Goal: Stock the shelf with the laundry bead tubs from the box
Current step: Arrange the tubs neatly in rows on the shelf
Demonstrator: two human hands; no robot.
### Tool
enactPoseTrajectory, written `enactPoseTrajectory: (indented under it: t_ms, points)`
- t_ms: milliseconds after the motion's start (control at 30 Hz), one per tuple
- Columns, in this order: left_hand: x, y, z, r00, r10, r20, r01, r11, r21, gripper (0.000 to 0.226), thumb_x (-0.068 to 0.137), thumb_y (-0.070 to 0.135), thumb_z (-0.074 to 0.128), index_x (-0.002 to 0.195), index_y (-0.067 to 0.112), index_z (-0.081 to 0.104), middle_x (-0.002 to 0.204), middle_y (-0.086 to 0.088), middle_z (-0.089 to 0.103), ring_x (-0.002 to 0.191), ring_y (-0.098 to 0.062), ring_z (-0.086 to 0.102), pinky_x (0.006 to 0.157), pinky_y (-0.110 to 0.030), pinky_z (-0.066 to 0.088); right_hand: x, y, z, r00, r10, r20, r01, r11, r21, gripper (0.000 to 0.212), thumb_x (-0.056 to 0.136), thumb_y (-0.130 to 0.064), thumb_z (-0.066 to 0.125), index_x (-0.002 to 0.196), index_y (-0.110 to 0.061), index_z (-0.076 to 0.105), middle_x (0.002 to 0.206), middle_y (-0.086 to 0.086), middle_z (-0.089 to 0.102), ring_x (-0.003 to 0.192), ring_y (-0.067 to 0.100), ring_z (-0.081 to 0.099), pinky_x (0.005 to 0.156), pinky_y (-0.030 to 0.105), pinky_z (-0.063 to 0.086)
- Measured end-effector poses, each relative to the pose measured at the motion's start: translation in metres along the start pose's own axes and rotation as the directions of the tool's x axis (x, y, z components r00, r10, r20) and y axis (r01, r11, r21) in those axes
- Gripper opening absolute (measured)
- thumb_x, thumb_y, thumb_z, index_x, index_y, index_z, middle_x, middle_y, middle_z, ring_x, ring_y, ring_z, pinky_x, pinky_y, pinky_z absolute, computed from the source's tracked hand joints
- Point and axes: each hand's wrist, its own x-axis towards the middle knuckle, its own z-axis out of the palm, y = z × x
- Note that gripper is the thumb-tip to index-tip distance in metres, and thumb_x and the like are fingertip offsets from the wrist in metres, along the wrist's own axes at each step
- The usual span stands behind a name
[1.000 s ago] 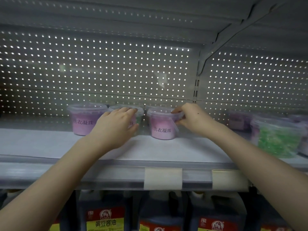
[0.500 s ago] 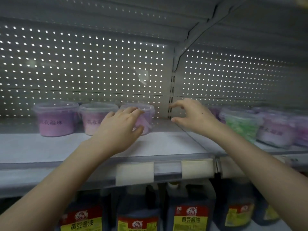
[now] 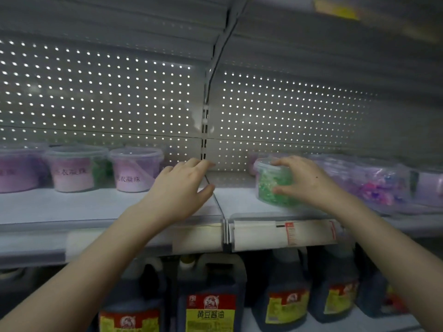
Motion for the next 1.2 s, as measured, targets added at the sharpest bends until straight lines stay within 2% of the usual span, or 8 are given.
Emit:
enactPoseTrajectory:
  t_ms: [100, 233, 400, 567, 800, 1000, 1100, 1200]
  points:
    - [0.002, 0.009, 0.004, 1.000, 0.002, -0.006, -0.002, 1.000, -0.011, 0.048, 0.094, 0.042, 0.042, 0.139, 0.028, 0.034, 0.137, 0.004, 0.045, 0.123, -0.022, 0.045, 0.096, -0.036, 0.035, -0.006, 0.013, -0.006, 0.999, -0.008, 0.053, 0.008, 1.000, -0.001, 0.077, 0.070, -0.033, 0.080, 0.137, -0.030, 0.042, 0.138, -0.004, 0.048, 0.127, 0.018, 0.043, 0.103, 0.035, 0.037]
    - [0.004, 0.009, 0.006, 1.000, -0.012, -0.019, 0.012, 0.999, -0.030, 0.046, 0.094, 0.040, 0.043, 0.138, 0.030, 0.037, 0.137, 0.005, 0.046, 0.122, -0.022, 0.046, 0.095, -0.036, 0.035, -0.008, 0.016, -0.006, 1.000, -0.009, -0.028, 0.009, 1.000, 0.012, 0.063, 0.073, -0.024, 0.079, 0.130, -0.023, 0.052, 0.130, -0.001, 0.056, 0.122, 0.019, 0.049, 0.099, 0.031, 0.038]
    - [0.007, 0.003, 0.007, 0.999, -0.008, -0.035, 0.006, 0.999, -0.041, 0.045, 0.093, 0.039, 0.044, 0.137, 0.030, 0.039, 0.135, 0.005, 0.047, 0.120, -0.023, 0.048, 0.094, -0.037, 0.037, 0.001, 0.008, -0.002, 0.995, -0.057, -0.078, 0.077, 0.957, 0.281, 0.042, 0.071, -0.009, 0.078, 0.110, -0.020, 0.066, 0.113, 0.001, 0.065, 0.096, 0.020, 0.061, 0.083, 0.023, 0.043]
    - [0.009, -0.014, 0.005, 0.999, -0.022, -0.046, 0.020, 0.999, -0.029, 0.043, 0.093, 0.038, 0.044, 0.135, 0.029, 0.042, 0.134, 0.004, 0.049, 0.117, -0.023, 0.049, 0.092, -0.037, 0.038, 0.016, -0.020, 0.014, 0.989, -0.135, -0.052, 0.140, 0.801, 0.582, 0.034, 0.068, 0.001, 0.065, 0.085, -0.028, 0.057, 0.111, -0.006, 0.065, 0.100, 0.033, 0.064, 0.086, 0.051, 0.051]
    - [0.000, -0.044, -0.001, 0.995, -0.095, -0.039, 0.095, 0.995, -0.018, 0.040, 0.093, 0.036, 0.045, 0.131, 0.028, 0.045, 0.122, 0.003, 0.052, 0.112, -0.022, 0.051, 0.086, -0.036, 0.038, 0.044, -0.045, 0.017, 0.989, -0.144, -0.034, 0.122, 0.660, 0.741, 0.021, 0.060, -0.007, 0.056, 0.075, -0.020, 0.049, 0.107, 0.001, 0.067, 0.110, 0.004, 0.057, 0.089, 0.034, 0.049]
    - [-0.004, -0.055, -0.007, 0.995, -0.092, -0.047, 0.090, 0.995, -0.031, 0.040, 0.092, 0.039, 0.046, 0.130, 0.028, 0.046, 0.121, 0.005, 0.054, 0.109, -0.020, 0.053, 0.089, -0.036, 0.042, 0.042, -0.039, 0.008, 0.972, -0.195, 0.131, 0.092, 0.829, 0.552, 0.038, 0.074, 0.006, 0.058, 0.097, -0.025, 0.058, 0.121, -0.003, 0.057, 0.121, 0.011, 0.050, 0.100, 0.029, 0.040]
    - [-0.003, -0.055, -0.008, 0.994, -0.094, -0.050, 0.092, 0.995, -0.041, 0.040, 0.092, 0.039, 0.045, 0.131, 0.029, 0.045, 0.123, 0.006, 0.053, 0.110, -0.021, 0.052, 0.088, -0.035, 0.041, 0.035, -0.067, 0.005, 0.972, -0.182, 0.150, 0.107, 0.907, 0.408, 0.041, 0.080, -0.025, 0.066, 0.119, -0.028, 0.056, 0.129, -0.008, 0.052, 0.121, 0.011, 0.046, 0.101, 0.032, 0.036]
    - [-0.003, -0.051, -0.008, 0.995, -0.092, -0.042, 0.090, 0.995, -0.046, 0.040, 0.092, 0.038, 0.045, 0.131, 0.029, 0.044, 0.124, 0.006, 0.052, 0.114, -0.019, 0.049, 0.091, -0.035, 0.039, 0.035, -0.094, 0.015, 0.990, -0.137, -0.018, 0.136, 0.991, -0.005, 0.050, 0.079, -0.057, 0.061, 0.120, -0.029, 0.056, 0.123, -0.002, 0.051, 0.119, 0.019, 0.043, 0.099, 0.040, 0.033]
